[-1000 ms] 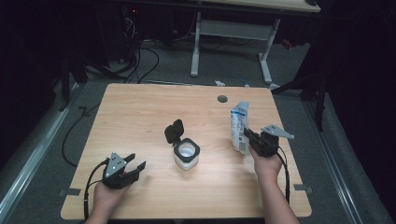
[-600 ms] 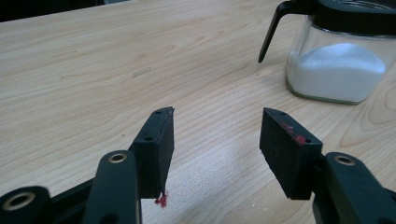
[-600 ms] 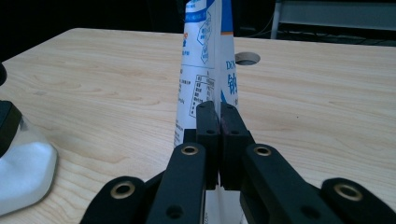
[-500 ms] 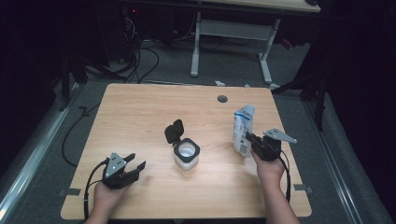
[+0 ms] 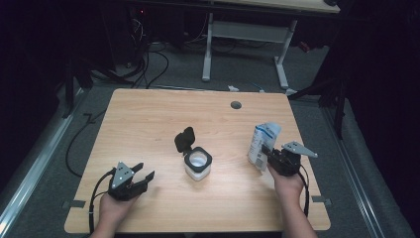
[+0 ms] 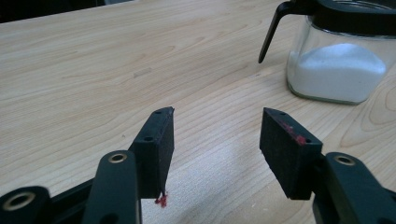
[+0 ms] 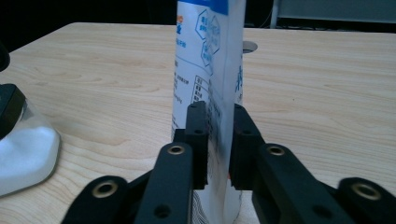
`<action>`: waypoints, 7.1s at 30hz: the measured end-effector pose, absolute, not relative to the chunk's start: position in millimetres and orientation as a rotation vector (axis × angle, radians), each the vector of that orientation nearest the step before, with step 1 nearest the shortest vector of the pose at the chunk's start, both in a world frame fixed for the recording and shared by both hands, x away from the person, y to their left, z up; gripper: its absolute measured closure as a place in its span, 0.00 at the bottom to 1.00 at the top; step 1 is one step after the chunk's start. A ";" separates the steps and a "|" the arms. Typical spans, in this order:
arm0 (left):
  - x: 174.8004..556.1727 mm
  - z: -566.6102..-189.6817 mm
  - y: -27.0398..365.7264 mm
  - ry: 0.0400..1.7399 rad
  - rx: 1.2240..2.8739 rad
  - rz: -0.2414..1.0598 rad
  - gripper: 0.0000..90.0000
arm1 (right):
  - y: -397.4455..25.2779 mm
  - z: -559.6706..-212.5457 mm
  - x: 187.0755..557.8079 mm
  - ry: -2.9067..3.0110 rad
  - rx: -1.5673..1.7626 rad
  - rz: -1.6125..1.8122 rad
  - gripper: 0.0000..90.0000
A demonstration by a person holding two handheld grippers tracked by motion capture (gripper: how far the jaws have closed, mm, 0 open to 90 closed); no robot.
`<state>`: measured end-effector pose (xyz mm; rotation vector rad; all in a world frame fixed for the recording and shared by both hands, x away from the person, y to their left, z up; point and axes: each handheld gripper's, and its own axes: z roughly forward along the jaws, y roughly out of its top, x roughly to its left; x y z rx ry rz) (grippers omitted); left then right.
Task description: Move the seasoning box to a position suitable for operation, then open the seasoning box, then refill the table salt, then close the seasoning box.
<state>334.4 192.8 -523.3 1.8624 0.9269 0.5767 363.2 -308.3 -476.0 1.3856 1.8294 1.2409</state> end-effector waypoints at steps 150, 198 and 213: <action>391.1 -473.0 123.8 1.075 1.863 0.499 0.92 | -215.2 -526.5 317.9 2.149 1.143 1.102 0.69; 352.4 -465.0 88.2 0.926 1.821 0.464 0.98 | -197.5 -521.2 313.6 2.198 1.087 1.117 0.99; 343.0 -505.9 79.8 1.004 1.866 0.451 0.99 | -199.0 -522.0 312.3 2.198 1.089 1.114 0.99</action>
